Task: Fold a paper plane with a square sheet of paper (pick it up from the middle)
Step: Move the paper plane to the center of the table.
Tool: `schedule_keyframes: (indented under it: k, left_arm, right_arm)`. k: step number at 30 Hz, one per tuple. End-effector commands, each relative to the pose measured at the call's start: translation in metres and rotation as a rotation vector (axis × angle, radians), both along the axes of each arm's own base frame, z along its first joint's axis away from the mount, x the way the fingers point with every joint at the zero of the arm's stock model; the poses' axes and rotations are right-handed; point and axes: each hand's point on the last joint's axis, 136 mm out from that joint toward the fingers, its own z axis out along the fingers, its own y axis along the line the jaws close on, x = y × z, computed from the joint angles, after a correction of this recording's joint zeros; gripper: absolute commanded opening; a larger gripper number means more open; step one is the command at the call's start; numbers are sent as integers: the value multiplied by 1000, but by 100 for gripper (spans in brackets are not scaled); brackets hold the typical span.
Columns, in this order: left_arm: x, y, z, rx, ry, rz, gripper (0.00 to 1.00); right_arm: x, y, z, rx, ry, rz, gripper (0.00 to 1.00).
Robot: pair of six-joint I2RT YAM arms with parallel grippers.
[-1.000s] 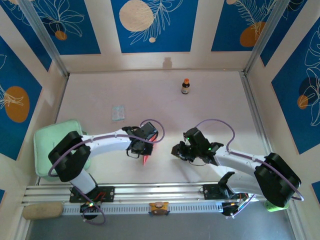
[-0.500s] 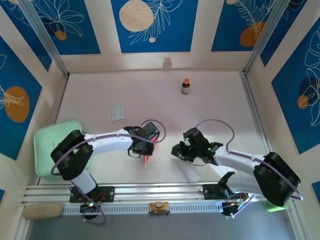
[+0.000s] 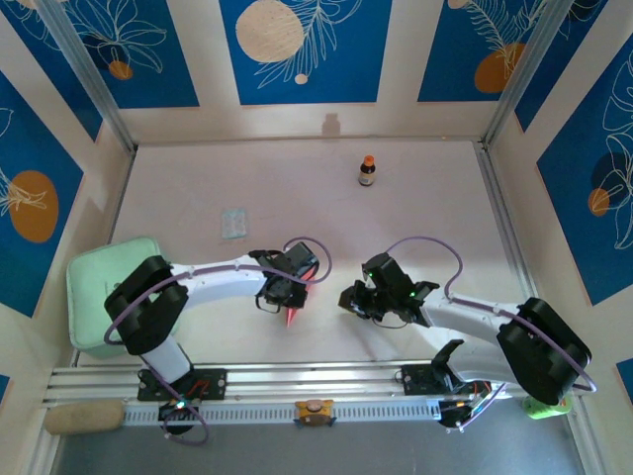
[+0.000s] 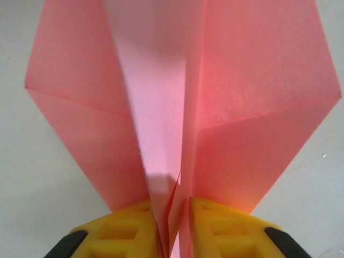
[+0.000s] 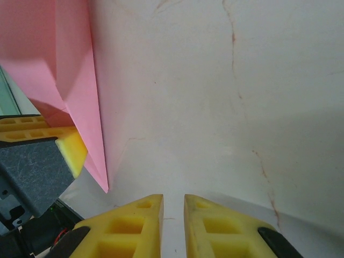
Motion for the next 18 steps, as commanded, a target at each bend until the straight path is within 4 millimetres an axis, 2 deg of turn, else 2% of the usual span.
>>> schedule_keyframes:
  k: [1,18]
  left_arm:
    - [-3,-2,-1,27,6,-15,22]
    - [-5,1,-17,112,-7,-6,26]
  right_arm:
    - [-1,2,0,12,6,4,18]
    - [-3,-2,4,12,-6,5,18]
